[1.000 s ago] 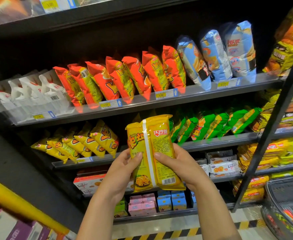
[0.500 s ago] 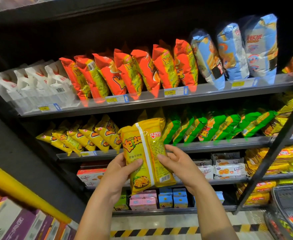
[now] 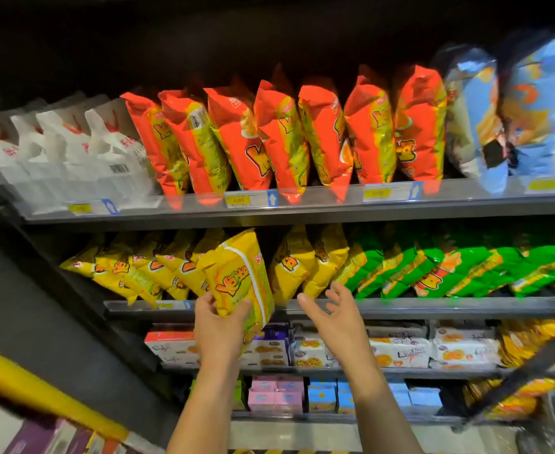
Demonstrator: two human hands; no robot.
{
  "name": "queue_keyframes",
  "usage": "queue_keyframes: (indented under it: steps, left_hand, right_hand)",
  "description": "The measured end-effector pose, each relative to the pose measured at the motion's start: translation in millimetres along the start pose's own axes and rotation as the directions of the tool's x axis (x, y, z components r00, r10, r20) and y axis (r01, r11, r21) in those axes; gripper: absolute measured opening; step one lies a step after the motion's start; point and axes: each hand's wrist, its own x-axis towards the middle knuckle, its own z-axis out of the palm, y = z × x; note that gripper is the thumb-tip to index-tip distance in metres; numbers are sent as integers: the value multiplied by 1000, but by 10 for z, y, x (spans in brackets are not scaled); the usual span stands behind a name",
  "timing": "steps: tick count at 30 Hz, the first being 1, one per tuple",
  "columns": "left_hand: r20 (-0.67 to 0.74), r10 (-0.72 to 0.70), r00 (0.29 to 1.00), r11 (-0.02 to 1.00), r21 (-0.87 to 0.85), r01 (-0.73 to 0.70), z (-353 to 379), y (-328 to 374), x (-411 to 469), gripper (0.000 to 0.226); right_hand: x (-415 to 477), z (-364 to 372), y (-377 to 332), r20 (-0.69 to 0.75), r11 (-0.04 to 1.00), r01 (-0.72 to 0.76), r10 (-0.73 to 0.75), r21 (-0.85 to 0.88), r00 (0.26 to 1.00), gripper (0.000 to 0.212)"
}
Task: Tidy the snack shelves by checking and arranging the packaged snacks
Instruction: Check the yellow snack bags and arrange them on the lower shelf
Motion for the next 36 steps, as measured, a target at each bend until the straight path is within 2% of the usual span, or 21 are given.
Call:
queue_keyframes:
  steps: [2,6,10,12,18,22,25,31,36]
  left_hand:
    - [-29,40,999,998,44,-39,107,-14,200,77]
    - [-50,108,993,990,101,-103,337,-64,552,70]
    - [-99,164,982,974,172,-145,557,-117,833,63]
    - [-111,182,977,969,187,-159,645,-103,889,64]
    - [-100,165,981,978,149,-149,902,-227,1194,66]
    - [-114,115,987,987,123,-101,1016,-341,1317,70]
    - [-122,65,990,994,92,-54,1034,-382,1363,71]
    - [-116,-14,993,992,120,28,1022,-434,1392,78]
    - [-107,-96,990,985,135,110,1004,-469,1357,79]
  right_hand:
    - [191,140,18,-55,1000,-7,6,-13,998,101]
    - [546,416,71,-147,1000,-23,20,-20,989,106]
    - [863,659,105,-250,996,-53,32,-77,968,125]
    - [997,743,112,-306,989,-90,52,-113,951,127]
    - [1337,936,124,-452,927,-258,113,-273,885,96]
    - [1388,1018,188,-494,919,-244,64,-311,867,61]
    - [1387,1022,257,-513,943,-204,42,-264,857,46]
    - [1323,968,225,-537,965,-112,-34,-237,843,33]
    - [1279,925,229,-517,959,-87,-68,-268,853,50]
